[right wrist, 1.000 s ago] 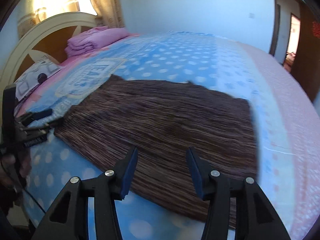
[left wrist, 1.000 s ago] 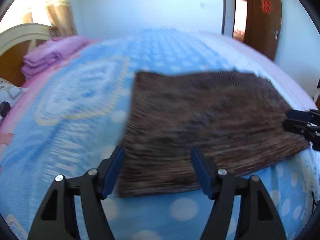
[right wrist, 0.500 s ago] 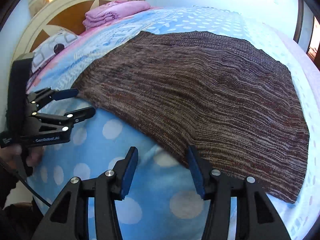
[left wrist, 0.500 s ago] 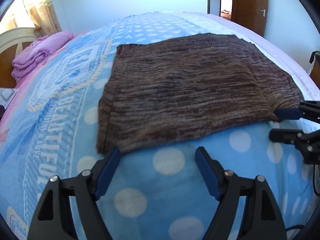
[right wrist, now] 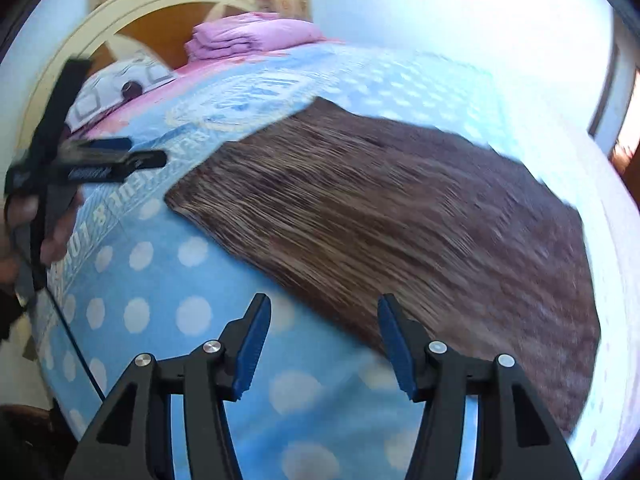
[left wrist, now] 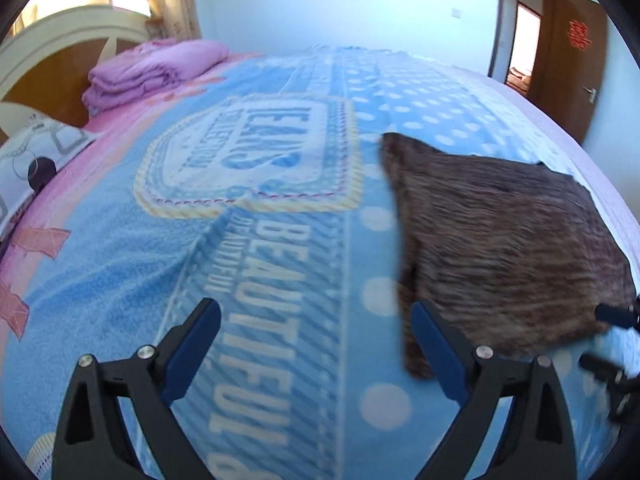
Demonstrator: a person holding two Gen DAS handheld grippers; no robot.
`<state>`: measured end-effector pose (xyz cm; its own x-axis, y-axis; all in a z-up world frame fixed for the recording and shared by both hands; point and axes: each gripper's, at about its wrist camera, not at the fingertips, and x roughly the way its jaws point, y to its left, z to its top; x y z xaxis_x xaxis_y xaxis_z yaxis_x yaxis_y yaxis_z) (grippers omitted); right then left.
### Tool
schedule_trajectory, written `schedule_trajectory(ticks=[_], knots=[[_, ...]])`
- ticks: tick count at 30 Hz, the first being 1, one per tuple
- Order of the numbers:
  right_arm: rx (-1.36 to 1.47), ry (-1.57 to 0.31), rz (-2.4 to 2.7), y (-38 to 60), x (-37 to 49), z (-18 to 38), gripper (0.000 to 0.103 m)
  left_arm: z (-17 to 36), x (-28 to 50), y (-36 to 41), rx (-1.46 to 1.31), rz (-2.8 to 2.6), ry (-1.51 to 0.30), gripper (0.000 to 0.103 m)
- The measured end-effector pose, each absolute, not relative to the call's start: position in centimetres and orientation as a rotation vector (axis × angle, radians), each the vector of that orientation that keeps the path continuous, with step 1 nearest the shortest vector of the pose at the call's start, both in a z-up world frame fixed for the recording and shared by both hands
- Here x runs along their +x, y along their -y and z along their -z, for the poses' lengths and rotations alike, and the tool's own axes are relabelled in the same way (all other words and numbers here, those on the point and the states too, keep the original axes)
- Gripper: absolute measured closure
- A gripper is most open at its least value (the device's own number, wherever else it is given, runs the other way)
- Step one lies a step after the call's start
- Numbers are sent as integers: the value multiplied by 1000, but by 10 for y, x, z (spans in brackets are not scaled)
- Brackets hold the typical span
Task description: Fold small clothes
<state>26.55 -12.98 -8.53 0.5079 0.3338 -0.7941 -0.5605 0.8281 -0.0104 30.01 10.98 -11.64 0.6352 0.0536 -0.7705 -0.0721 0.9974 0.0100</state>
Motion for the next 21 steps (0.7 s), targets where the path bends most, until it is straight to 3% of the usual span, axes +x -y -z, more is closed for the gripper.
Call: schedule_trajectory(ticks=[9, 21], knots=[[-519, -772, -593, 39, 263, 101, 46, 120, 324, -99, 30, -39, -897, 5], [-558, -696, -537, 5, 284, 111, 46, 124, 360, -80, 77, 1, -920, 5]])
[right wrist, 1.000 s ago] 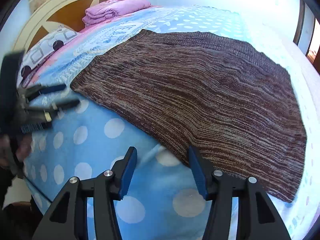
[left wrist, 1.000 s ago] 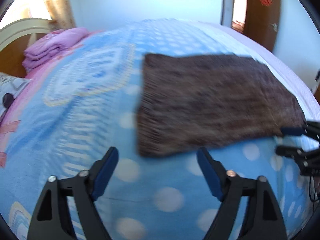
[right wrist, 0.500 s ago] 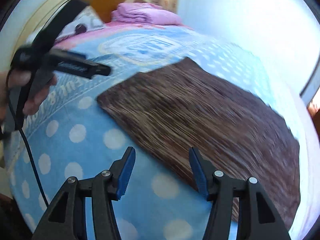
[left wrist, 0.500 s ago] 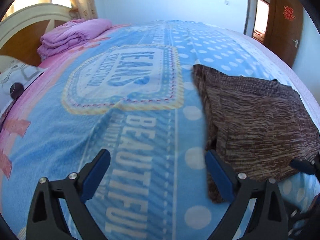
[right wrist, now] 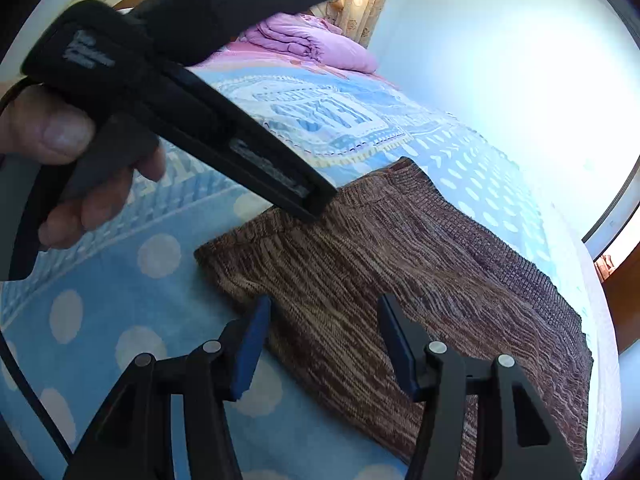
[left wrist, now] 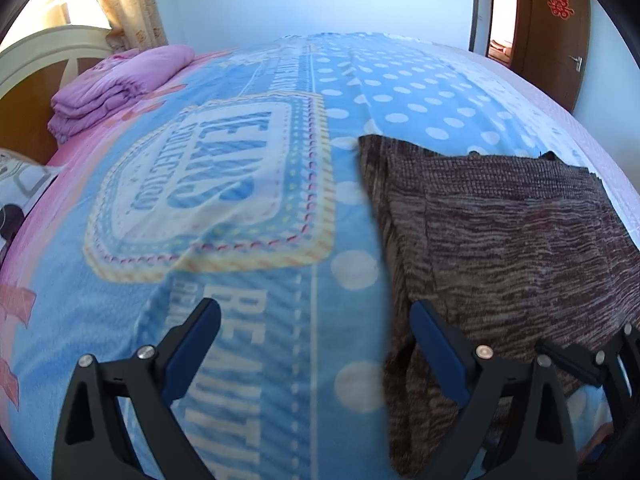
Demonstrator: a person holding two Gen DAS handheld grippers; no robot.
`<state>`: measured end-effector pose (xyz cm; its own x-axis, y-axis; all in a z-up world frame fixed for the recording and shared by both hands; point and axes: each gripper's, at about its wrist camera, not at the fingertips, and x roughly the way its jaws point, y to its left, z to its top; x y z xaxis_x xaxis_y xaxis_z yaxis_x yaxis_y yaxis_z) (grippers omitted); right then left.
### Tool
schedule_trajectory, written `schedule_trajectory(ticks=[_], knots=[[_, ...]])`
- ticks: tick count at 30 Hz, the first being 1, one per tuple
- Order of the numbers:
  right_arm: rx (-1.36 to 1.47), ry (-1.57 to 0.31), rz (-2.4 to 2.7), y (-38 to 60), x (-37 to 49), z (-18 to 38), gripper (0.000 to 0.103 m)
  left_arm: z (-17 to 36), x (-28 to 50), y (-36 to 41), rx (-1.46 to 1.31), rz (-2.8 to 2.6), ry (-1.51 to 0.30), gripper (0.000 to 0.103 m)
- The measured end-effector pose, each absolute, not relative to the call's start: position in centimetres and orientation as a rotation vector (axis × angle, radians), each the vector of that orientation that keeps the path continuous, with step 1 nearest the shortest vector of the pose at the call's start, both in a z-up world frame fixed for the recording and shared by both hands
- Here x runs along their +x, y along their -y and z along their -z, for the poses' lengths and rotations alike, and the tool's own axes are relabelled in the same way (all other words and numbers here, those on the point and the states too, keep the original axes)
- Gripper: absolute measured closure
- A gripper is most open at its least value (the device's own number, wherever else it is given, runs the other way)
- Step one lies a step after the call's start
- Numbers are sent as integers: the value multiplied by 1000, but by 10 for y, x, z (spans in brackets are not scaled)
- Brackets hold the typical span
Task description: Fold small clothes
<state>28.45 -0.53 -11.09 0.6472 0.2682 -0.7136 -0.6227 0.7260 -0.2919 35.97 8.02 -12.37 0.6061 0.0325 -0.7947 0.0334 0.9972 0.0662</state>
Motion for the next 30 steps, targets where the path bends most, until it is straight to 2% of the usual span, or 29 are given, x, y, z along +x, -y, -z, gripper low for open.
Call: schedule_trajectory(ticks=[9, 11, 17, 20, 25, 26, 29, 30], knots=[[-565, -688, -520, 0, 291, 117, 47, 136, 393, -65, -15, 113, -957, 5], [-560, -689, -541, 1, 288, 116, 58, 139, 400, -60, -29, 146, -968, 5], [-564, -691, -575, -1, 286, 119, 76, 144, 416, -48, 5, 169, -975, 6], [-571, -690, -585, -3, 285, 119, 80, 143, 423, -45, 25, 175, -984, 7], [-553, -699, -594, -1, 287, 117, 81, 143, 443, -53, -20, 199, -1016, 11], [-552, -703, -595, -4, 288, 119, 83, 143, 448, -55, -38, 208, -1020, 13], [-563, -704, -600, -7, 290, 119, 90, 142, 457, -53, -42, 240, -1017, 30], [-568, -703, -601, -8, 290, 120, 91, 143, 459, -52, -47, 255, -1016, 41]])
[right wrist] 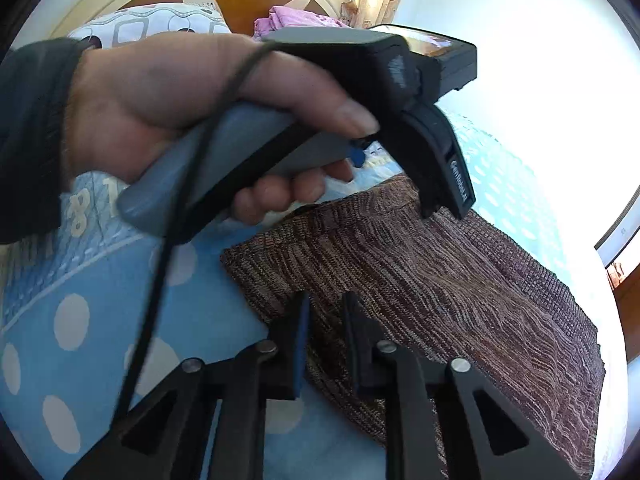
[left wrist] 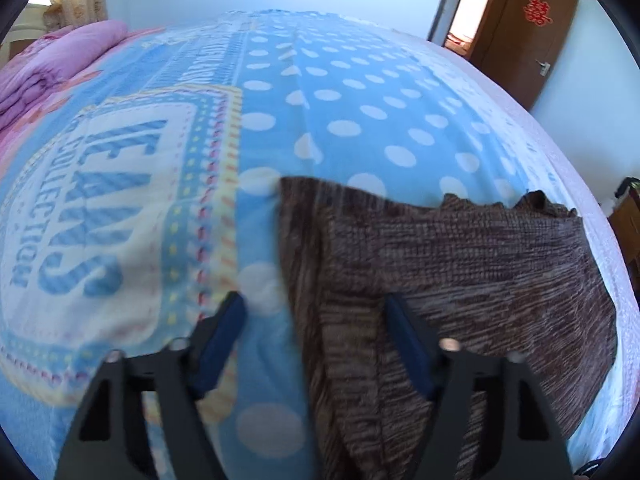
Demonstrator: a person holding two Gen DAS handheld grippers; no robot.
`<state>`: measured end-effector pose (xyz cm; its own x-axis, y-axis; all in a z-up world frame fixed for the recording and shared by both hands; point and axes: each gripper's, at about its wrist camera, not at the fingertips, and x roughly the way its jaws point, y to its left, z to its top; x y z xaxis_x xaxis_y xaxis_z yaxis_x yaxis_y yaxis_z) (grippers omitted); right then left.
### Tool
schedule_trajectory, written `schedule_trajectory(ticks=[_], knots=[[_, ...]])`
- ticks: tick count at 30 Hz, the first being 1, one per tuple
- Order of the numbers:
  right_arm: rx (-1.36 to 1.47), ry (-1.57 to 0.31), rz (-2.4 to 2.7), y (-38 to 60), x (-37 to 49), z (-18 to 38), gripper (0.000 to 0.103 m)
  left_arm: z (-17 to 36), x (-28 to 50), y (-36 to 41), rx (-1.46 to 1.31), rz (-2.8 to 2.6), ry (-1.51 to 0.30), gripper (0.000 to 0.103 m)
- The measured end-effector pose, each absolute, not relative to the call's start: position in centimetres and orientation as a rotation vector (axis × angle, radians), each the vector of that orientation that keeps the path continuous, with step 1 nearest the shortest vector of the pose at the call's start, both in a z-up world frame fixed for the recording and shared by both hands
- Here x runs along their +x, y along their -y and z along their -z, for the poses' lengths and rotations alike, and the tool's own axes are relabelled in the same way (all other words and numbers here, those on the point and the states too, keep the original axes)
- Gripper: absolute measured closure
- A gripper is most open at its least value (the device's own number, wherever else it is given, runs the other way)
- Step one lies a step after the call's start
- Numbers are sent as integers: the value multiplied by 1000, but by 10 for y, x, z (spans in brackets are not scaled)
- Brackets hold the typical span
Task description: Fold small clothes
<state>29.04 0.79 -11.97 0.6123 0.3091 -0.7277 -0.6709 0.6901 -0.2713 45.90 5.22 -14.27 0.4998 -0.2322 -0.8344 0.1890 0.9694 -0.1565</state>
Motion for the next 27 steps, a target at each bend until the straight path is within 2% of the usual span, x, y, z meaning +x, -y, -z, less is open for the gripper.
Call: schedule_trajectory(ticks=[1, 2, 3, 5, 10, 21, 27], knots=[[-573, -702, -604, -8, 292, 120, 95, 143, 460, -51, -55, 270, -1014, 55], [-581, -699, -606, -10, 289, 120, 97, 142, 460, -51, -68, 290, -1013, 65], [-585, -696, -606, -11, 285, 119, 98, 142, 462, -50, -89, 310, -1022, 84], [-572, -695, -616, -5, 284, 118, 99, 140, 462, -49, -117, 314, -1031, 90], [-496, -717, -633, 14, 287, 110, 101, 132, 459, -49, -132, 296, -1036, 94], [-290, -742, -645, 74, 290, 81, 103, 91, 449, -44, -261, 307, -1026, 95], [-191, -753, -615, 113, 298, 73, 103, 70, 440, -23, -232, 313, -1007, 95]])
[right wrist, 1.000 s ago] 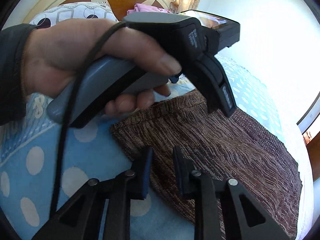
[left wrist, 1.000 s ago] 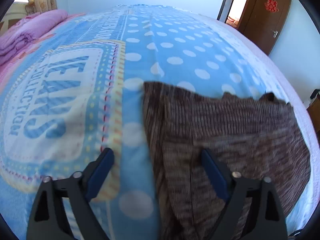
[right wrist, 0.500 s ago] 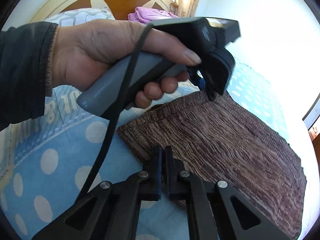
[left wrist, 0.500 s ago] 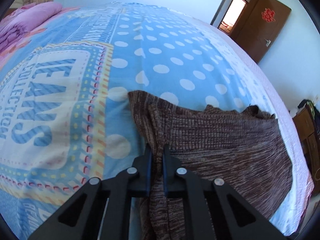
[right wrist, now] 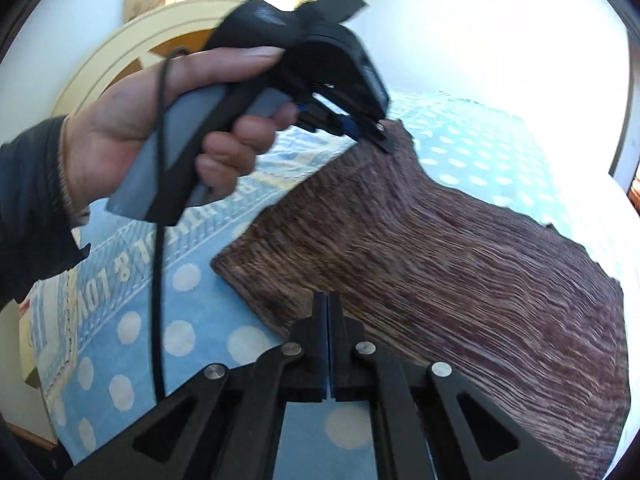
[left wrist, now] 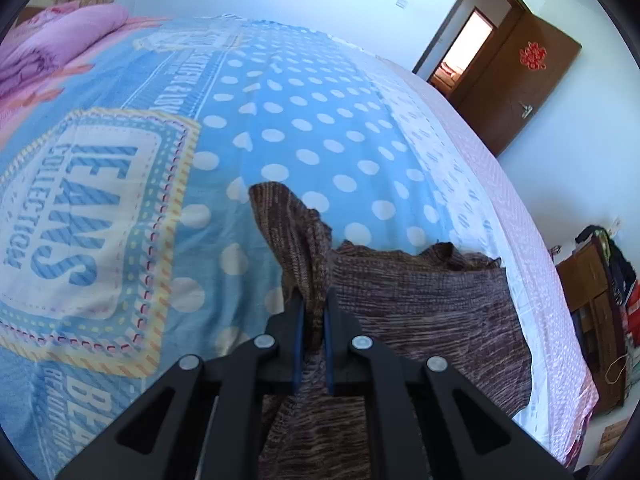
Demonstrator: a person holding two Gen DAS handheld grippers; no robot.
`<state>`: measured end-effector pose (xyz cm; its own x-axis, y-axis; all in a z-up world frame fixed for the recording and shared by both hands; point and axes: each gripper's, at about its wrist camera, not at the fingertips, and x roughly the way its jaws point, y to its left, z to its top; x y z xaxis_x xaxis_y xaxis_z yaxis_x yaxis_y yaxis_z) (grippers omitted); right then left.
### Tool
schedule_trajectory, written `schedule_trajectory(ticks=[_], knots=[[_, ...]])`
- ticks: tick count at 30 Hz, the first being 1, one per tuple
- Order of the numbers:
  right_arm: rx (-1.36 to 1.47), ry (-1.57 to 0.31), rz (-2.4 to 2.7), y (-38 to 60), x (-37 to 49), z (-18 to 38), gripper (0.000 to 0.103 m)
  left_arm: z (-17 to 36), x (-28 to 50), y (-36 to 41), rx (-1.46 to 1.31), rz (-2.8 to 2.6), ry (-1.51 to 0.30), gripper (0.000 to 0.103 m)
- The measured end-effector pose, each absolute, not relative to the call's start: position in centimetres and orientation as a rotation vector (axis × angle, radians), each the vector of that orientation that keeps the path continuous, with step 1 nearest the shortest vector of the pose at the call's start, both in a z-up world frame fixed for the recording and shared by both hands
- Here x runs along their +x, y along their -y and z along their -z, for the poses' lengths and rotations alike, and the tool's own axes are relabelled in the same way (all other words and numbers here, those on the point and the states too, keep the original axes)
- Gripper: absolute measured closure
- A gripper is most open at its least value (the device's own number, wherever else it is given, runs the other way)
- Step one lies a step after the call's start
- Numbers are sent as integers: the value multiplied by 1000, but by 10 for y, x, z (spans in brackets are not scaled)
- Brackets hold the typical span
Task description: Fold small clothes
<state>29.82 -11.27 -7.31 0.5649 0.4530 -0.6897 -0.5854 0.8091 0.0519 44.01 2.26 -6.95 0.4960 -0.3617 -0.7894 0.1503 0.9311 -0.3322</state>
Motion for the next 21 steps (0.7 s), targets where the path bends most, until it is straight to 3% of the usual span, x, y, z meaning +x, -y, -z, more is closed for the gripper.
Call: schedule_trajectory(ticks=[4, 6, 7, 21], knots=[[-207, -760, -642, 110, 287, 85, 100, 57, 438, -15, -213, 313, -1000, 95], [-259, -759, -673, 98, 280, 92, 69, 51, 437, -12, -198, 319, -991, 95], [-288, -744, -680, 91, 274, 93, 44, 48, 437, -10, -191, 326, -988, 95], [-706, -608, -598, -11, 261, 117, 41, 54, 439, -20, -190, 371, -1035, 95]])
